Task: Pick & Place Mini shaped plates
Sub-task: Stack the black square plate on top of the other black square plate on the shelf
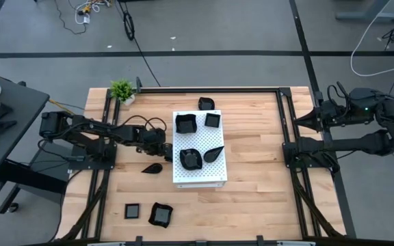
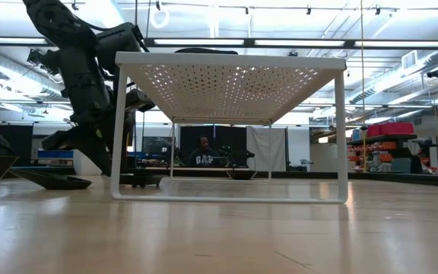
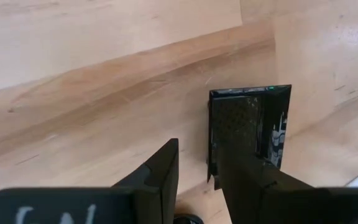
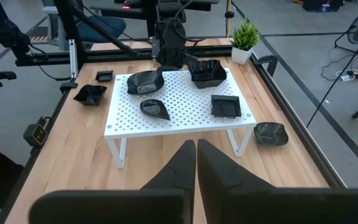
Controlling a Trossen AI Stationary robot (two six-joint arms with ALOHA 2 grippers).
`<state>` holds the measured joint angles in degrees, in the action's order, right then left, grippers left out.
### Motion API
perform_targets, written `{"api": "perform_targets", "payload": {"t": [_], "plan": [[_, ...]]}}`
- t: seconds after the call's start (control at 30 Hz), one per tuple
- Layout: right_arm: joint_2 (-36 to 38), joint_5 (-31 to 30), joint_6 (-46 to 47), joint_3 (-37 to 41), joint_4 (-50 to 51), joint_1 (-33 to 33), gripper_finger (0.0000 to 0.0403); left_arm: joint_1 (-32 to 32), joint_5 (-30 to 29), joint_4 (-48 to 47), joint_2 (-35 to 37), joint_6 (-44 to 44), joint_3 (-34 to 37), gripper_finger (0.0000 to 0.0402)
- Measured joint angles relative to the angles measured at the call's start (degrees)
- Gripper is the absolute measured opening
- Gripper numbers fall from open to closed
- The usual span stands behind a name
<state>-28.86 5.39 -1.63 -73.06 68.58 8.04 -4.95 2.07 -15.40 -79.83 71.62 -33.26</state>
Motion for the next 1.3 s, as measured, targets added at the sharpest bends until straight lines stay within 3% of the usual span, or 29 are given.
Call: {"api": "perform_targets", "payload": {"t": [0.13,0.37,0.63,0.9,1.3], "plan": [[0.0,0.0,0.0,0.0,0.0,0.0,0.0022,0.0,0.3,-0.3,0.4,-0.1,0.0,0.0113],[0.0,0.0,0.0,0.0,0.0,0.0,0.0022,0.4,0.5,-1.5,7.5,-1.6,0.4,0.0113],[0.0,0.0,0.0,0.0,0.0,0.0,0.0022,1.8,1.6,0.2,16.1,1.7,7.6,0.0113],[0.0,0.0,0.0,0.0,0.0,0.0,0.0022,2.6,1.7,6.4,16.9,2.4,12.0,0.0113],[0.0,0.0,0.0,0.0,0.0,0.0,0.0022,0.1,0.5,10.1,16.8,0.5,12.3,0.0113]]}}
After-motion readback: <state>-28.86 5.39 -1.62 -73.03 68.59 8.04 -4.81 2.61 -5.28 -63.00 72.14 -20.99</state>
